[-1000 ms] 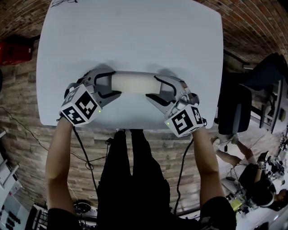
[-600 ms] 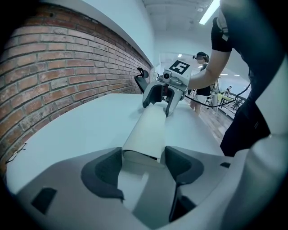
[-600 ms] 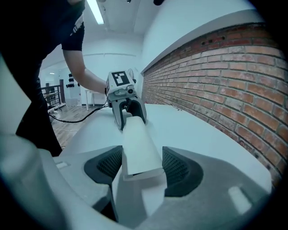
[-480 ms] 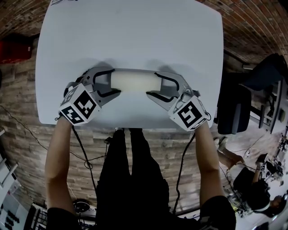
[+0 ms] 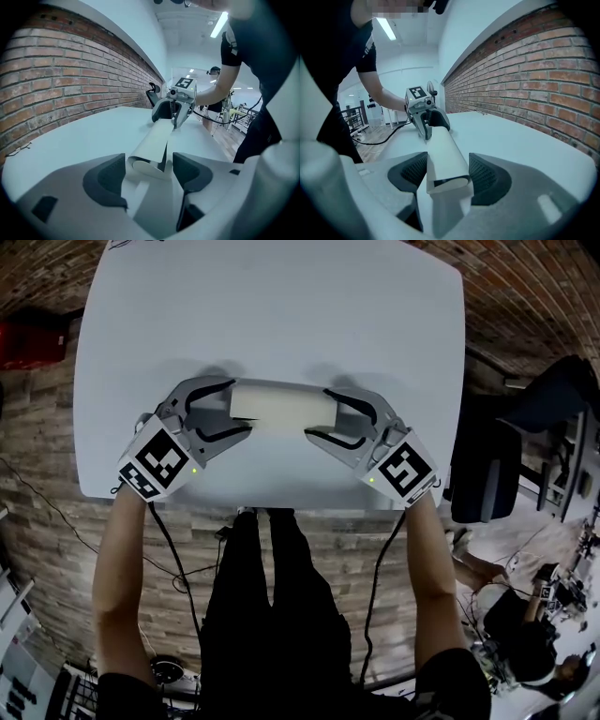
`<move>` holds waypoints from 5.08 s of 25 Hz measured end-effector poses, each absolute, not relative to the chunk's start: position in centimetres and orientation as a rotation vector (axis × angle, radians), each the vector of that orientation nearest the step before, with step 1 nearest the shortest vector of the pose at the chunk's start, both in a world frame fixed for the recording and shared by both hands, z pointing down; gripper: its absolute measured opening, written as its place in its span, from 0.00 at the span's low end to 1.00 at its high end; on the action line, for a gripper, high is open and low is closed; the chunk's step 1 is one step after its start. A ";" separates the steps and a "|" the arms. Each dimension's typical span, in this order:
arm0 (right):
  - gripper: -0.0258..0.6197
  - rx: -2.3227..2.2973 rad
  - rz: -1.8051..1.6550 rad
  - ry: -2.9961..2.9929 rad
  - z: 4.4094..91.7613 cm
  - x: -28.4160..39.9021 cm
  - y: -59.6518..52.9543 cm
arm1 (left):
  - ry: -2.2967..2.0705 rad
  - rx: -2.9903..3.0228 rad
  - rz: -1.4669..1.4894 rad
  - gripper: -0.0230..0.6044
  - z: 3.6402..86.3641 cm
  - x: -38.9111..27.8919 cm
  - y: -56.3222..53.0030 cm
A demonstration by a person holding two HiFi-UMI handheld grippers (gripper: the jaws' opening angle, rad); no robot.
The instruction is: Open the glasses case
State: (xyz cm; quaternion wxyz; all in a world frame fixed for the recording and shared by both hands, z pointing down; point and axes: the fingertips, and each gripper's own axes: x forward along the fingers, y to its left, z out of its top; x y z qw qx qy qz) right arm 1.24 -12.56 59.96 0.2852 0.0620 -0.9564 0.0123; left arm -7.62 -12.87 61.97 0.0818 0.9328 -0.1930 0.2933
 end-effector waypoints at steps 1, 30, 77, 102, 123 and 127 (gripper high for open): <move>0.47 0.163 0.039 -2.562 59.9 1.2 -12.6 | -0.584 2.783 0.870 0.52 61.9 -7.7 -13.0; 0.39 0.281 0.122 -2.735 57.1 1.5 -15.7 | -0.657 2.808 0.837 0.54 61.6 -7.6 -13.1; 0.15 0.786 0.282 -2.609 58.6 6.6 -19.3 | -0.680 2.814 0.723 0.59 60.9 -7.9 -13.2; 0.05 1.077 0.430 -2.531 52.0 10.5 -12.1 | -0.948 2.617 0.508 0.07 58.8 -8.8 -10.0; 0.05 1.443 0.271 -2.572 37.1 17.1 -7.7 | -1.514 2.612 0.254 0.05 40.6 -11.3 -5.8; 0.05 1.456 0.195 -2.619 34.1 17.0 -7.2 | -1.583 2.645 0.187 0.05 36.7 -11.3 -5.0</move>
